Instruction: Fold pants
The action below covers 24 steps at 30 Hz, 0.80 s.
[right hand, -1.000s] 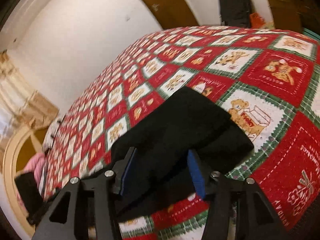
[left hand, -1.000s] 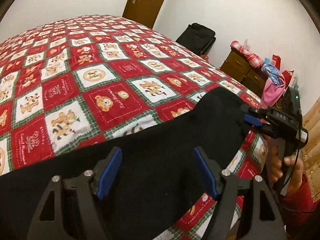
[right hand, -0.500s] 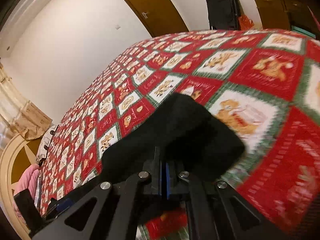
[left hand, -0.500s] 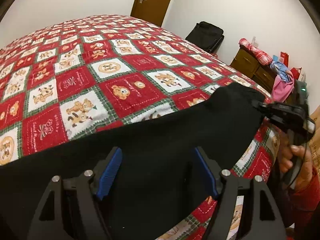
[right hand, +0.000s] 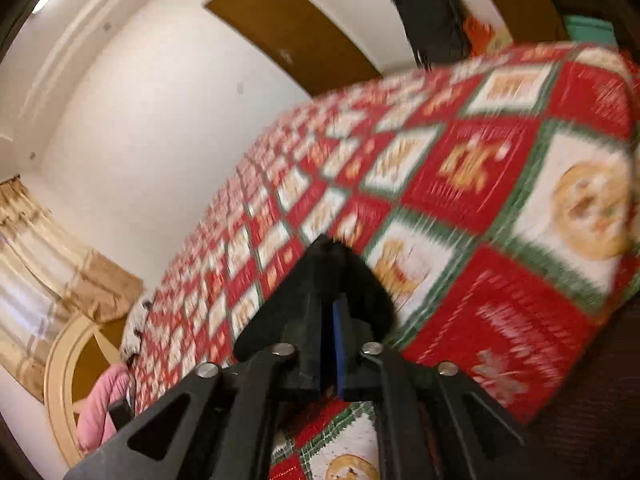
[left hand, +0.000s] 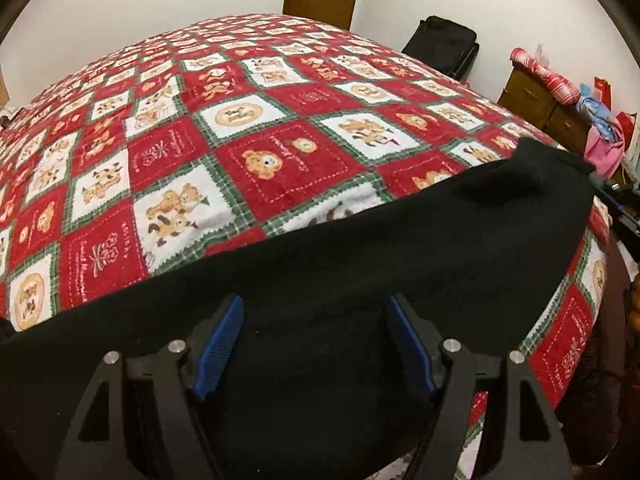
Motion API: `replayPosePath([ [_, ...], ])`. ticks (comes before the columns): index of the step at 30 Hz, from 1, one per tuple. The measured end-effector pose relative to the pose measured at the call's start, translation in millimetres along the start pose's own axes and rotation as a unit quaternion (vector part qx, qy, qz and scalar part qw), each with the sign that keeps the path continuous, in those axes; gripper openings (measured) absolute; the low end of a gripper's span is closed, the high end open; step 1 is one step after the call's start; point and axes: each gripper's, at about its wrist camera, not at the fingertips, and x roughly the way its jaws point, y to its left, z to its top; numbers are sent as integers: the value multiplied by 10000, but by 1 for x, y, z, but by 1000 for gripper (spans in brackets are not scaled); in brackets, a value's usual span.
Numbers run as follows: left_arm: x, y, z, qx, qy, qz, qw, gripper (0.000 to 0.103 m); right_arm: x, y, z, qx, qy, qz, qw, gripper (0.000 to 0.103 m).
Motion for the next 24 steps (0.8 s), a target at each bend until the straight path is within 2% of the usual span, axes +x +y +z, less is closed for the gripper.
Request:
replayPosePath([
  [1, 0, 0, 0, -12, 14, 21, 10000, 76, -6, 0, -2, -83, -154, -169, 9997, 56],
  [2, 0, 0, 1, -36, 33, 55, 10000, 76, -7, 0, -3, -158, -219, -347, 9990, 68],
  [5, -2, 0, 2, -42, 36, 173, 9998, 76, -10, -5, -10, -131, -387, -444, 9982, 70],
  [8, -4, -1, 2, 14, 50, 466, 9989, 76, -2, -7, -13, -156, -334, -451, 9983, 70],
  [12, -9, 0, 2, -10, 45, 487, 9988, 76, 12, 11, -18, -783, -392, -852, 9925, 70],
  [14, -11, 0, 1, -13, 29, 463, 9989, 76, 23, 19, -23, -957, -282, -806, 9917, 71],
  [17, -16, 2, 1, -33, -12, 441, 9990, 76, 33, 32, -31, -1280, -288, -1188, 9842, 71],
  [19, -21, 6, -1, -80, -45, 430, 9990, 76, 33, 33, -31, -1197, -320, -1076, 9864, 67],
  [20, -23, 8, -1, -103, -57, 420, 9991, 76, 34, 33, -31, -1211, -281, -1016, 9870, 60],
  [21, -24, 9, -1, -120, -69, 416, 9990, 76, 37, 34, -31, -1257, -213, -989, 9869, 30],
  [22, -27, 12, -1, -157, -100, 416, 9990, 76, 43, 32, -30, -1230, 25, -868, 9886, 10],
  [24, -34, 19, -1, -250, -172, 407, 9987, 76, 49, 25, -29, -973, 184, -605, 9932, 10],
])
